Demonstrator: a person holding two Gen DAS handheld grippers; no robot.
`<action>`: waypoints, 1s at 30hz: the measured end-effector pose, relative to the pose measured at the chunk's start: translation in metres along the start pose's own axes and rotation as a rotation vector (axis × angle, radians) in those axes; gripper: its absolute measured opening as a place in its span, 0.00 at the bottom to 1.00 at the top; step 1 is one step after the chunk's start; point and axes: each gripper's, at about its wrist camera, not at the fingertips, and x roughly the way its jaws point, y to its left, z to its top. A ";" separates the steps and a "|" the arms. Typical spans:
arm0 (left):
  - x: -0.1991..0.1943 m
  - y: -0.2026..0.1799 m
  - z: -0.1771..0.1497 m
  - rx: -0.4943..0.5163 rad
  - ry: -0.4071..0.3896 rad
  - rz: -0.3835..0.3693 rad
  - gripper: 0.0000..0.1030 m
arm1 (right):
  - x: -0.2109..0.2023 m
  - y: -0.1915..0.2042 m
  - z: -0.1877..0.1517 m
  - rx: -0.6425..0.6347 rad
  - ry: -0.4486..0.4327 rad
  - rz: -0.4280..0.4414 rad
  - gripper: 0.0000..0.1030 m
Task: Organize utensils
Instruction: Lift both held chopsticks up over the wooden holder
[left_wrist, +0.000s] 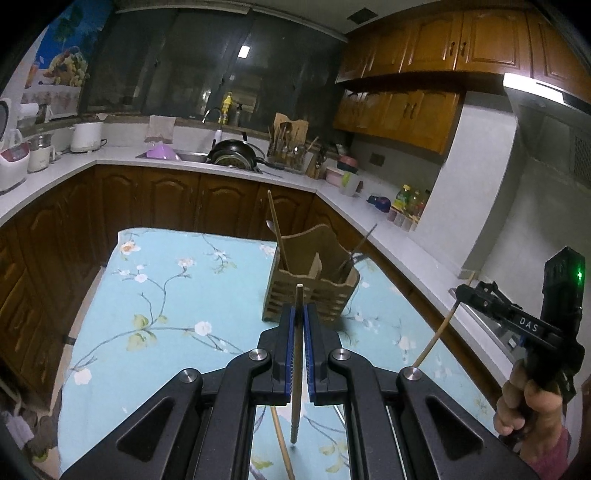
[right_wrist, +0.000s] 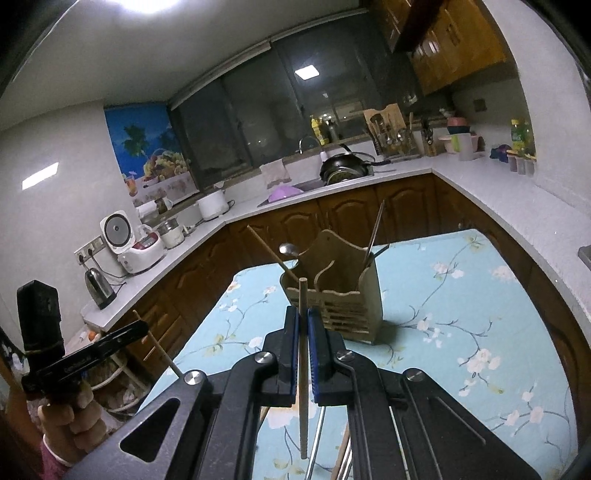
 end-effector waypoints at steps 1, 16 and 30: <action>0.001 0.000 0.003 0.002 -0.007 0.000 0.03 | 0.000 -0.001 0.003 0.002 -0.006 -0.002 0.05; 0.034 0.001 0.057 0.020 -0.138 -0.004 0.03 | 0.026 -0.018 0.061 0.039 -0.108 -0.041 0.05; 0.128 0.022 0.105 -0.004 -0.218 -0.020 0.03 | 0.072 -0.045 0.128 0.072 -0.230 -0.093 0.05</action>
